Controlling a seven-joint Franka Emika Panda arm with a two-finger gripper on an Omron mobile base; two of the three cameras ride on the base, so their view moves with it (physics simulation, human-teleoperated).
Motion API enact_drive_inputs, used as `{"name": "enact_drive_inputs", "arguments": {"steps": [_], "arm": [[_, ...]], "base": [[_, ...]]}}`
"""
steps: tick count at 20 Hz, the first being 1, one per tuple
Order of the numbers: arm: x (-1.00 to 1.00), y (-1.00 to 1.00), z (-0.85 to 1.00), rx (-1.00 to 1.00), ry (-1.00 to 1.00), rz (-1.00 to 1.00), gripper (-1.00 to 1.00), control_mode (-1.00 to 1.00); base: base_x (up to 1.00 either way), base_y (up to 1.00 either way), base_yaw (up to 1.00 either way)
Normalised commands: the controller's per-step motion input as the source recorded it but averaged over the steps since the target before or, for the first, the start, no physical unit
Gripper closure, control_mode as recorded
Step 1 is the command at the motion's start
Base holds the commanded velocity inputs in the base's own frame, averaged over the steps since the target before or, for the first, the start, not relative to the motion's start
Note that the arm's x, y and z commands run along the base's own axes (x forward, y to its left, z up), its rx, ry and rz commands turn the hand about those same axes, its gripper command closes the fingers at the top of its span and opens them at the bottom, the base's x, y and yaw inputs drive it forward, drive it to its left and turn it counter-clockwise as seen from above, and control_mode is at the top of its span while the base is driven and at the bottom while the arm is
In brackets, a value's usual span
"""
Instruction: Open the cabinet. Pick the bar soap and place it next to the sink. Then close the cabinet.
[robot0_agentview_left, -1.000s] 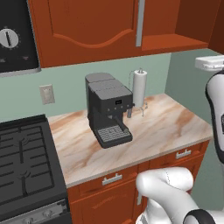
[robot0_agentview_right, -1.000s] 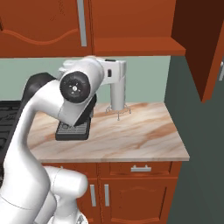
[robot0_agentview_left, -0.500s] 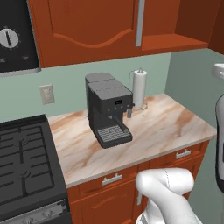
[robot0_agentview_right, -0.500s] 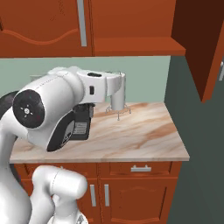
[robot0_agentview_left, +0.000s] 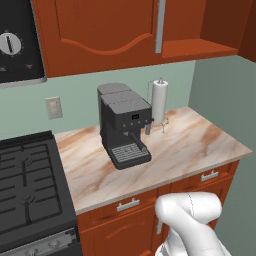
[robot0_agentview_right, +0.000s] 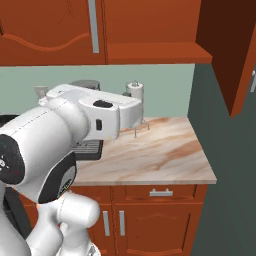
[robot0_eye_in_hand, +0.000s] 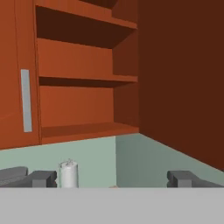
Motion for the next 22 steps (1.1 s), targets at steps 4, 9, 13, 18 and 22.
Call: {"name": "enact_drive_inputs", "arguments": {"steps": [4, 9, 13, 18, 22], "arm": [[-0.45, -0.48, 0.0, 0.0, -0.06, 0.0, -1.0, -1.0], [-0.44, -0.4, -0.02, 0.0, -0.16, 0.0, -1.0, -1.0], [-0.27, -0.33, -0.04, 0.0, -0.18, 0.0, -1.0, -1.0], [-0.01, -0.38, -0.11, 0.0, -0.13, 0.0, -1.0, -1.0], [0.0, -0.31, -0.05, 0.0, -0.11, 0.0, -1.0, -1.0]], "base": [[0.0, 0.0, 0.0], [0.0, 0.0, 0.0], [0.0, 0.0, 0.0], [0.0, 0.0, 0.0], [0.0, 0.0, 0.0]]}}
